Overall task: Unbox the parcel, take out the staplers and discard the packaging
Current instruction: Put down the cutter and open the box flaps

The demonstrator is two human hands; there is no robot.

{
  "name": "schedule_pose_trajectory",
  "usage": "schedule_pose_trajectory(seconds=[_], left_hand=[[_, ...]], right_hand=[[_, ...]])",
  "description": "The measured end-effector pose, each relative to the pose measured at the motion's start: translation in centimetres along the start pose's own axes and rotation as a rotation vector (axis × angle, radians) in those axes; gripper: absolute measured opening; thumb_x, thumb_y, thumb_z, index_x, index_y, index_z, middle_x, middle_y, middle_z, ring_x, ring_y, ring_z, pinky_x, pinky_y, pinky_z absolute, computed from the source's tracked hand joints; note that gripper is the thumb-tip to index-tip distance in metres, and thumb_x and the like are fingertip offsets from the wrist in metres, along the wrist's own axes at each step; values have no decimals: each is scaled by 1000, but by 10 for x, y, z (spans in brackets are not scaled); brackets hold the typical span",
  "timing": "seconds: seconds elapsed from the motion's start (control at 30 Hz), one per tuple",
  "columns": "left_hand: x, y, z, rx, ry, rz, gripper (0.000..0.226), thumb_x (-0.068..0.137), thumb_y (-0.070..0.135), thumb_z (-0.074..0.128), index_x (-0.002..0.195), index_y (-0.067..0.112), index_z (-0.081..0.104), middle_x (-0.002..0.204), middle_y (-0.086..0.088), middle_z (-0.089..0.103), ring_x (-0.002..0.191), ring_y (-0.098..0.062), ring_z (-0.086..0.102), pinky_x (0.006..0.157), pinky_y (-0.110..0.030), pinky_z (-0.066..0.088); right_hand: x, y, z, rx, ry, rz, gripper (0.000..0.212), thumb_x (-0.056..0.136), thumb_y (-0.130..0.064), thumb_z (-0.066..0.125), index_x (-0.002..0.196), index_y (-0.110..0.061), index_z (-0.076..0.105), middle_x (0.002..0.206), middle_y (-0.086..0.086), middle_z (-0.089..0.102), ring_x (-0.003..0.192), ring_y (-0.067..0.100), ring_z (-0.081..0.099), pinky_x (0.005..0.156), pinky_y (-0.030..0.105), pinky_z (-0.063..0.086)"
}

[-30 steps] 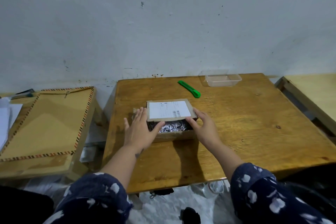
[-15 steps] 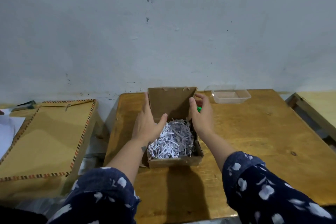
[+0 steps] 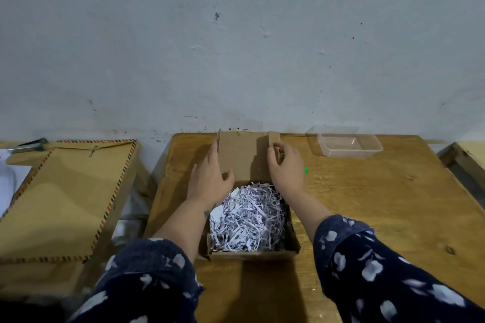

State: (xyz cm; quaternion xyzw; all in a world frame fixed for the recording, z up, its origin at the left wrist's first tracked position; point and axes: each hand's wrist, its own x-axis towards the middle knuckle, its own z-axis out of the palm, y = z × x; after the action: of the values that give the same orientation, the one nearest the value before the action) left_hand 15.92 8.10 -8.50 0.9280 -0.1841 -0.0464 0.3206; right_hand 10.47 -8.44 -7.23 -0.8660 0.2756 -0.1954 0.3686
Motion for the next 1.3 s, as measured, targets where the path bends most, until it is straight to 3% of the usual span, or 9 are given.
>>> schedule_pose_trajectory(seconds=[0.13, 0.3, 0.37, 0.5, 0.63, 0.73, 0.87, 1.07, 1.3], left_hand=[[-7, 1, -4, 10, 52, 6, 89, 90, 37, 58, 151, 28, -6, 149, -3, 39, 128, -23, 47, 107, -51, 39], [-19, 12, -18, 116, 130, 86, 85, 93, 36, 51, 152, 20, -7, 162, 2, -2, 148, -16, 7, 120, -47, 7], [-26, 16, -23, 185, 159, 148, 80, 93, 35, 50, 153, 19, 0, 162, 3, -6, 148, -14, 2, 119, -45, 0], [-44, 22, -32, 129, 63, 241, 68, 92, 29, 53, 151, 22, 20, 160, 5, 16, 146, -15, 17, 118, -40, 15], [-58, 20, -37, 123, -184, 218, 65, 91, 40, 57, 147, 26, 30, 155, 5, 28, 140, -17, 31, 113, -40, 32], [-64, 18, -36, 155, -321, 213, 78, 82, 53, 65, 147, 27, 31, 154, 4, 32, 138, -16, 34, 111, -42, 36], [-67, 17, -31, 190, -435, 209, 105, 66, 58, 77, 150, 26, 22, 157, 4, 25, 141, -18, 28, 113, -41, 31], [-59, 9, -19, 324, -533, 201, 125, 61, 53, 83, 154, 21, 6, 161, 3, 10, 146, -19, 17, 116, -40, 25], [-50, -2, 5, 388, -537, 227, 123, 56, 48, 87, 151, 22, 13, 151, -1, 31, 137, -22, 31, 114, -41, 30]], right_hand=[[0, 3, -8, 38, -25, -17, 41, 95, -40, 47, 129, -20, 51, 127, 1, 56, 111, 14, 54, 89, 32, 49], [-12, -5, -23, 18, -28, -51, 43, 92, -36, 52, 132, -21, 47, 132, 2, 51, 118, 17, 50, 97, 39, 47], [-22, -10, -28, -23, -9, -78, 43, 91, -30, 54, 132, -21, 46, 133, 3, 48, 122, 19, 46, 101, 41, 44], [-49, -18, -40, -123, -37, -166, 41, 89, -22, 57, 129, -22, 47, 128, 2, 48, 117, 20, 47, 97, 36, 45], [-73, -16, -43, -182, -360, -200, 46, 87, -22, 63, 130, -22, 49, 132, 2, 49, 122, 21, 46, 103, 38, 42], [-84, -11, -44, -299, -525, -202, 68, 81, -39, 69, 141, -24, 39, 148, 5, 36, 137, 24, 32, 113, 42, 30], [-86, -9, -44, -412, -633, -230, 100, 71, -47, 76, 150, -24, 19, 155, 4, 23, 142, 26, 21, 116, 44, 23], [-74, 3, -34, -565, -740, -304, 119, 65, -43, 82, 151, -25, 2, 157, 5, 18, 142, 27, 21, 115, 41, 21], [-59, 4, -18, -635, -898, -222, 129, 62, -39, 84, 150, -29, -10, 153, 10, 22, 137, 33, 30, 110, 47, 33]])
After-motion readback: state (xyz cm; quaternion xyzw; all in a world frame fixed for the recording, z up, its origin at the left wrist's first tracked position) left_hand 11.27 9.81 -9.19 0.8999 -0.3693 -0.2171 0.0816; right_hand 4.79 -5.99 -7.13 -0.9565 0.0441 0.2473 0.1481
